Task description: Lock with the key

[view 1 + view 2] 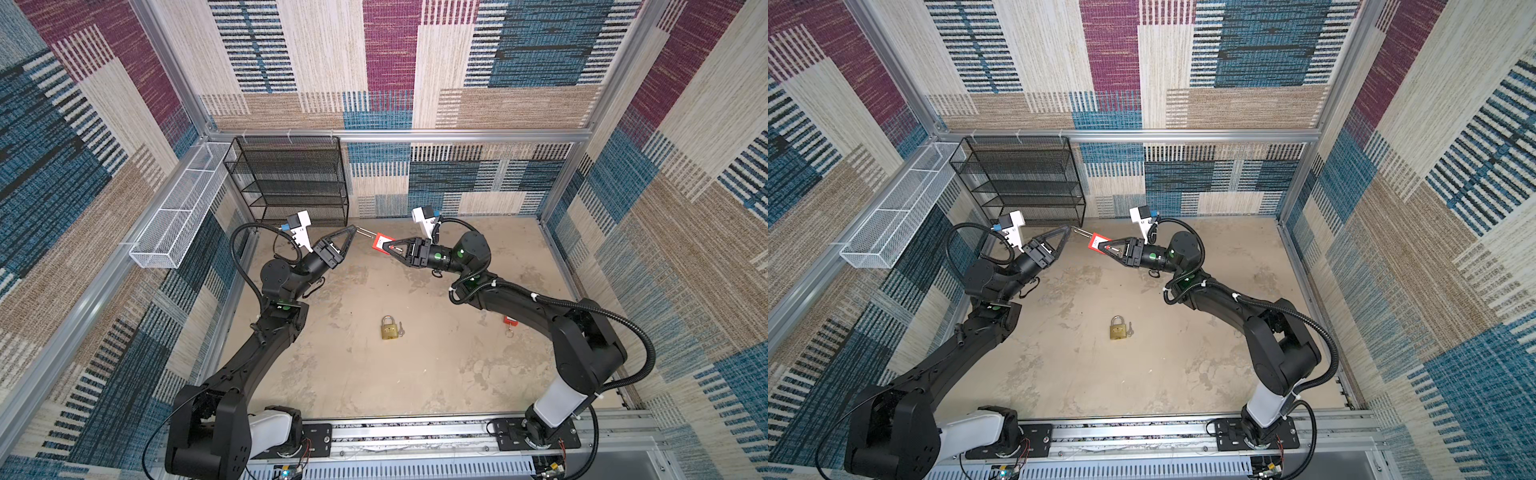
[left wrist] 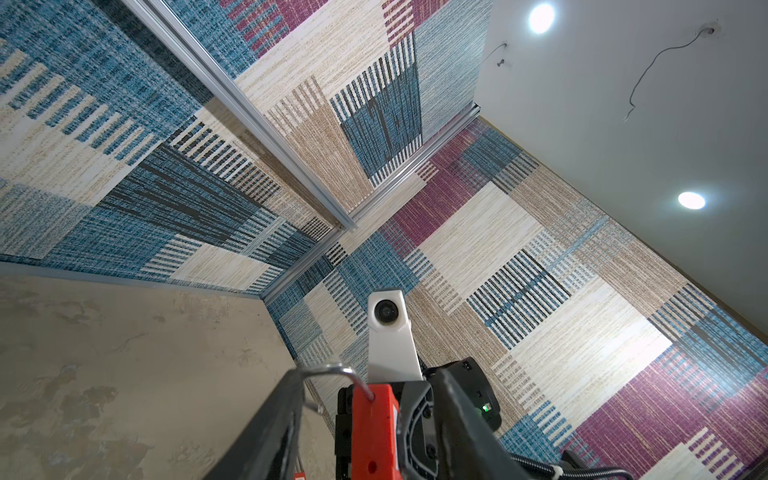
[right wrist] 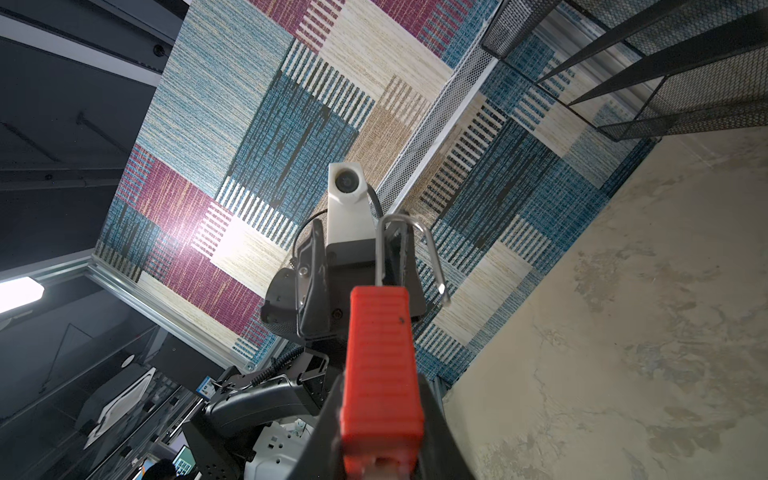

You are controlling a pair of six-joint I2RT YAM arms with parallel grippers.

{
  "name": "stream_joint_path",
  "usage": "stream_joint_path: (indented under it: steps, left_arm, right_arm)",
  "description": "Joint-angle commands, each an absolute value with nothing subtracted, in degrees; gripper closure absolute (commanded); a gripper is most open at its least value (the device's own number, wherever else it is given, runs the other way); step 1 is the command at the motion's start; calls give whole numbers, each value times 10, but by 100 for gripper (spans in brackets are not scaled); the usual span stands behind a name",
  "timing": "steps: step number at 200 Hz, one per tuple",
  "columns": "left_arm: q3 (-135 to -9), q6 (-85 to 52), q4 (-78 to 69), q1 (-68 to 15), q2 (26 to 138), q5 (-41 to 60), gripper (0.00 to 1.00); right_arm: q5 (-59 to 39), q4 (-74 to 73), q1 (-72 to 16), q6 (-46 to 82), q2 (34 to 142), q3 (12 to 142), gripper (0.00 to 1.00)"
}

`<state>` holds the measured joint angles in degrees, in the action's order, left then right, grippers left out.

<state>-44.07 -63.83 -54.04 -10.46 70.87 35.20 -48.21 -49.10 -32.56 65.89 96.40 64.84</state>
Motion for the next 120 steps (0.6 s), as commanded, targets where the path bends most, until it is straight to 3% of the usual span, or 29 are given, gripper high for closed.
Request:
stream_joint_path:
  steps: [1,120]
  left_arm:
    - [-449,-614,-544,-104,707,371,47]
    - [-457,-615,-552,-104,716,372,46]
  right_arm:
    - [-493,-507,-327,656,955,646,95]
    - [-498,-497,-331,653,940,635,95]
